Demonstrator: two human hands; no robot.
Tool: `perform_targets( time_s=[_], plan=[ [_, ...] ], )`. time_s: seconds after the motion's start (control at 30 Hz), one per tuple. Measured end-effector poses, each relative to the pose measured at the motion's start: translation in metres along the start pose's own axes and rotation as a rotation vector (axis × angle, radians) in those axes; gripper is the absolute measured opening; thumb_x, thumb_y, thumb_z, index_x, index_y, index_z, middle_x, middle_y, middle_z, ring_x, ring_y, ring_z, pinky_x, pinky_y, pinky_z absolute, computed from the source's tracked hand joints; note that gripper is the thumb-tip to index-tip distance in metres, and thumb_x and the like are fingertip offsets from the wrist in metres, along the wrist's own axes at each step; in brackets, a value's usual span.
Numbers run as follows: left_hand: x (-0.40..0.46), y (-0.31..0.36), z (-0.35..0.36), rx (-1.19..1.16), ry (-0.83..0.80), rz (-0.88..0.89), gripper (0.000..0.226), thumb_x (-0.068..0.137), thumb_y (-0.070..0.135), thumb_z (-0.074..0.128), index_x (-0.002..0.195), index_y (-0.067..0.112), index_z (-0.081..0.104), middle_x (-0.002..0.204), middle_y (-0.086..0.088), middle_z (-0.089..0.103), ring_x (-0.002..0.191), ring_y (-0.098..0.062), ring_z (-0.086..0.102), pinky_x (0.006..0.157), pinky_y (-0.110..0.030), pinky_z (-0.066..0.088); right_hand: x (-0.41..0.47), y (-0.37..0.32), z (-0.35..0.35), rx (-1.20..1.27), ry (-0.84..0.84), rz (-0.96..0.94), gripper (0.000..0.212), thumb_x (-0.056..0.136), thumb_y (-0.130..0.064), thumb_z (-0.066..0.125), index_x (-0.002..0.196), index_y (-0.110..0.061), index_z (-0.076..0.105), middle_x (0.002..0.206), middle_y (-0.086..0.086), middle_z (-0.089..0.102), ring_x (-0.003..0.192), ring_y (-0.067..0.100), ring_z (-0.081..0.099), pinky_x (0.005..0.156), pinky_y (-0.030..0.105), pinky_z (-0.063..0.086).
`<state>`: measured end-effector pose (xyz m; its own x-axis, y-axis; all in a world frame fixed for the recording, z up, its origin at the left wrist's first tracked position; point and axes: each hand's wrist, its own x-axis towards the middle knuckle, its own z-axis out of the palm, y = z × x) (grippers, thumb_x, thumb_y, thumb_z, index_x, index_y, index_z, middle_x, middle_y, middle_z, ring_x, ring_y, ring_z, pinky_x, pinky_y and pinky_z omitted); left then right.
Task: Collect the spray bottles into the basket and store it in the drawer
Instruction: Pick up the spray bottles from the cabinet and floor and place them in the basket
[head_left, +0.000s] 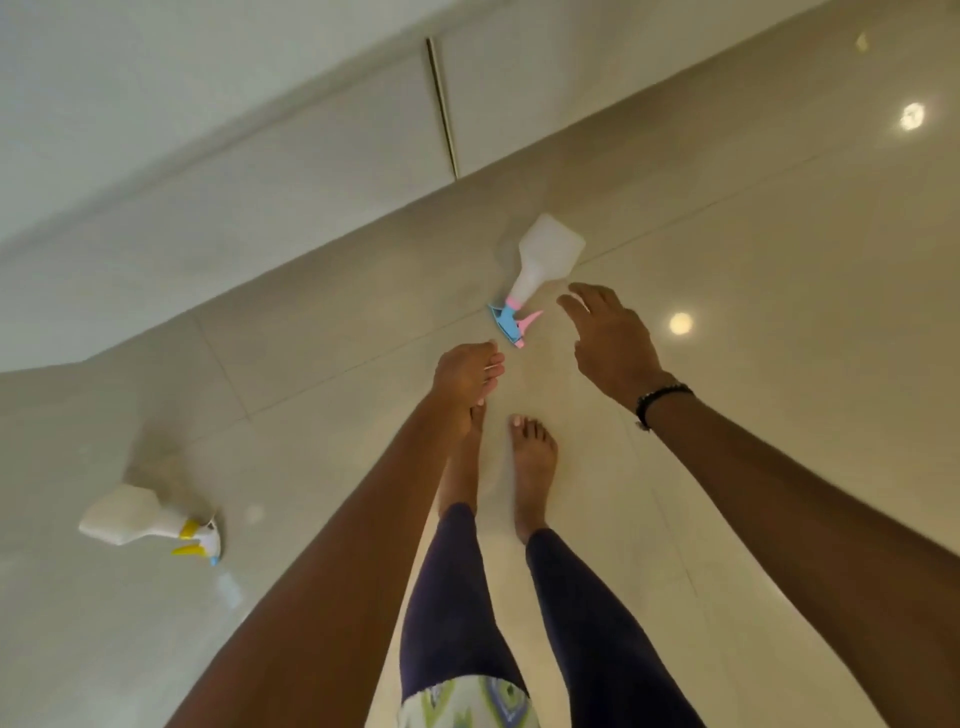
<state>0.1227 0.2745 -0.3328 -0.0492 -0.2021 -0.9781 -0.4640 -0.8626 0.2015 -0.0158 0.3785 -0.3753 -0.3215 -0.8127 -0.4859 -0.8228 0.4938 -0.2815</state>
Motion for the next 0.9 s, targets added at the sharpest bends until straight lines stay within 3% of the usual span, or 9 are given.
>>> perform_targets(
  time_s=[0.1,0.17,0.27,0.33,0.43,0.6,0.7,0.77,0.9],
  plan=[
    [0.042,-0.007,0.007,0.004,0.016,0.021,0.033,0.096,0.017,0.051,0.125,0.001,0.051,0.120,-0.013,0.058,0.106,-0.022,0.057,0.084,-0.026,0.049,0.036,0.009,0.031,-0.115,0.090,-0.080,0.062,0.068,0.014,0.059,0.127,-0.004,0.052,0.144,0.018,0.044,0.134,0.036,0.041,0.099,0.051,0.045],
    [0.069,-0.009,0.009,0.019,0.020,0.032,0.033,0.096,0.016,0.050,0.126,0.004,0.050,0.126,-0.012,0.055,0.109,-0.022,0.055,0.091,-0.029,0.047,0.060,0.013,0.046,-0.242,0.084,-0.109,0.068,0.072,0.013,0.055,0.136,-0.008,0.043,0.154,0.014,0.029,0.143,0.034,0.025,0.109,0.058,0.030],
    [0.108,-0.011,0.012,0.062,0.013,0.035,0.036,0.096,0.018,0.049,0.130,0.009,0.047,0.111,-0.006,0.052,0.101,-0.018,0.050,0.078,-0.026,0.049,0.093,0.020,0.066,-0.446,0.070,-0.130,0.077,0.074,0.012,0.050,0.143,-0.017,0.034,0.159,0.010,0.014,0.148,0.033,0.006,0.109,0.071,0.009],
    [0.130,-0.014,0.014,0.091,0.015,0.031,0.038,0.095,0.020,0.052,0.131,0.011,0.044,0.103,-0.004,0.050,0.100,-0.018,0.049,0.078,-0.027,0.050,0.111,0.029,0.081,-0.602,0.159,-0.149,0.077,0.071,0.013,0.053,0.139,-0.021,0.041,0.157,0.011,0.022,0.146,0.037,0.011,0.103,0.075,0.008],
    [0.155,-0.020,0.016,0.115,0.000,0.023,0.042,0.094,0.022,0.054,0.133,0.012,0.041,0.112,-0.007,0.049,0.104,-0.019,0.050,0.090,-0.031,0.048,0.136,0.041,0.099,-0.698,0.273,-0.278,0.058,0.070,0.007,0.062,0.121,-0.021,0.059,0.148,0.011,0.041,0.141,0.037,0.029,0.106,0.070,0.013],
    [0.171,-0.023,0.021,0.133,-0.036,0.015,0.042,0.096,0.023,0.050,0.136,0.011,0.039,0.138,-0.011,0.047,0.126,-0.024,0.048,0.097,-0.034,0.046,0.149,0.033,0.111,-0.798,0.218,-0.420,0.019,0.075,-0.021,0.071,0.093,-0.027,0.070,0.118,-0.001,0.066,0.130,0.027,0.048,0.114,0.052,0.029],
    [0.171,-0.022,0.020,0.140,-0.042,0.038,0.035,0.099,0.021,0.044,0.131,0.008,0.045,0.137,-0.012,0.050,0.122,-0.023,0.051,0.098,-0.035,0.045,0.147,0.035,0.117,-0.667,0.237,-0.427,0.026,0.081,-0.024,0.051,0.098,-0.014,0.069,0.101,0.005,0.069,0.130,0.033,0.047,0.115,0.054,0.021],
    [0.168,-0.020,0.016,0.135,-0.004,0.065,0.034,0.098,0.019,0.043,0.129,0.007,0.046,0.133,-0.012,0.052,0.110,-0.021,0.054,0.091,-0.034,0.048,0.143,0.036,0.115,-0.607,0.299,-0.394,0.031,0.080,-0.012,0.041,0.096,-0.014,0.068,0.094,0.004,0.069,0.124,0.031,0.053,0.114,0.056,0.022],
    [0.144,-0.016,0.001,0.085,0.015,0.084,0.032,0.098,0.017,0.039,0.128,0.006,0.048,0.121,-0.010,0.057,0.100,-0.020,0.054,0.082,-0.033,0.046,0.123,0.037,0.106,-0.430,0.333,-0.323,0.037,0.069,-0.008,0.076,0.103,-0.016,0.065,0.096,0.001,0.070,0.115,0.027,0.059,0.116,0.051,0.012]
  ],
)
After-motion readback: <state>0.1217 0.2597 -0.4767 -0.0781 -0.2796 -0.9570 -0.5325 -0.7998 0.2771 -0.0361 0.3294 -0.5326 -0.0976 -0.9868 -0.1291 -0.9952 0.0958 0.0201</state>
